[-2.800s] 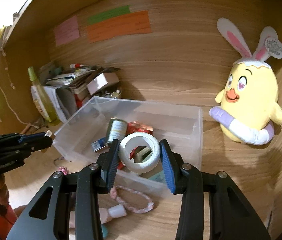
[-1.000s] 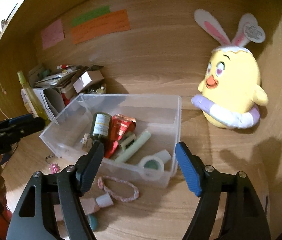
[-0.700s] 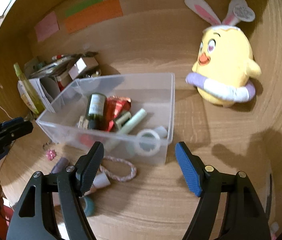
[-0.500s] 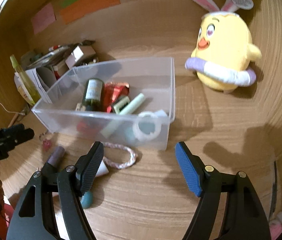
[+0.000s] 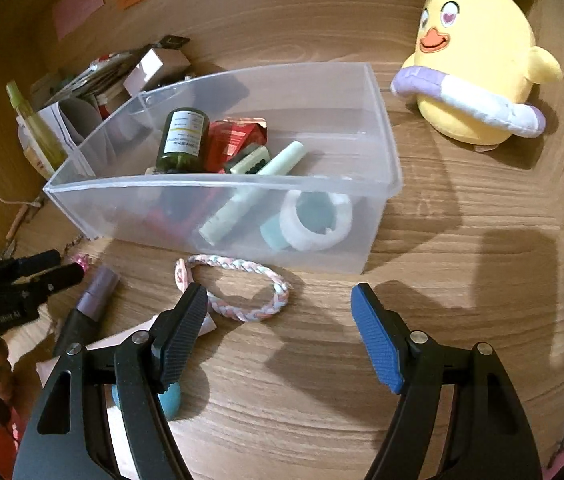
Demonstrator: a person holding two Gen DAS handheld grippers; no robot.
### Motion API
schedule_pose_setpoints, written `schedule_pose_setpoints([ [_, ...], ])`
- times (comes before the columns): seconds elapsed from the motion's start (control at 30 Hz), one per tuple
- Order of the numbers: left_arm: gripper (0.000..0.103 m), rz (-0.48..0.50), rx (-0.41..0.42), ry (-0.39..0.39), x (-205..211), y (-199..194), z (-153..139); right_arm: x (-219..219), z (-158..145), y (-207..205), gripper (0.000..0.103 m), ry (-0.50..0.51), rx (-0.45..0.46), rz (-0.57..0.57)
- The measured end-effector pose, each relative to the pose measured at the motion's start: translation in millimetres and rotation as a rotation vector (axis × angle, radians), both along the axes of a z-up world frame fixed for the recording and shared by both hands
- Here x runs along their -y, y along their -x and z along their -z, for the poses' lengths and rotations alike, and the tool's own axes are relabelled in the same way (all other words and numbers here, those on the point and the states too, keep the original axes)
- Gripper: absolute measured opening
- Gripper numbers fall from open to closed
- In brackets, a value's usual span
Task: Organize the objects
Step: 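Lower the left tool onto the pink hair clip and grasp it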
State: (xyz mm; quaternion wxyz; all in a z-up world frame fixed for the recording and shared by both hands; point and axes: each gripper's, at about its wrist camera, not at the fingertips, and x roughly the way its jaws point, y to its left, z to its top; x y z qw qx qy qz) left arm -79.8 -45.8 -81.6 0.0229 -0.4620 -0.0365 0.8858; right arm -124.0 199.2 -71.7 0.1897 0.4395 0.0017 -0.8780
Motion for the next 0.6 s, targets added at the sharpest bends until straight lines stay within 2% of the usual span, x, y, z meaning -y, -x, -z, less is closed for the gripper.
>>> schedule_pose_setpoints([
  [0.17,0.059,0.022,-0.010,0.055,-8.7,-0.6,0.9,5.4,0.3,3.5,0.071,0.021,0.022,-0.004],
  [0.23,0.050,0.022,-0.017,0.071,-10.3,-0.1,1.2,6.3,-1.1,4.2,0.071,0.016,0.011,0.016],
  [0.37,0.037,0.032,-0.029,0.069,-10.6,1.2,0.3,1.7,-2.3,5.8,0.071,0.025,0.006,0.054],
  [0.43,0.026,0.050,-0.033,0.059,-12.8,0.9,-0.2,1.0,0.3,8.1,0.063,0.013,0.013,0.060],
  [0.5,0.026,0.068,-0.038,0.056,-15.6,-0.7,-0.9,0.9,3.4,8.9,0.053,0.002,0.018,0.059],
  [0.53,0.026,0.073,-0.039,0.055,-16.9,-0.8,-0.7,1.5,3.4,8.1,0.051,-0.005,0.013,0.057],
  [0.6,0.026,0.073,-0.046,0.052,-17.8,-1.3,-1.4,3.4,3.6,6.1,0.034,-0.011,0.009,0.041],
])
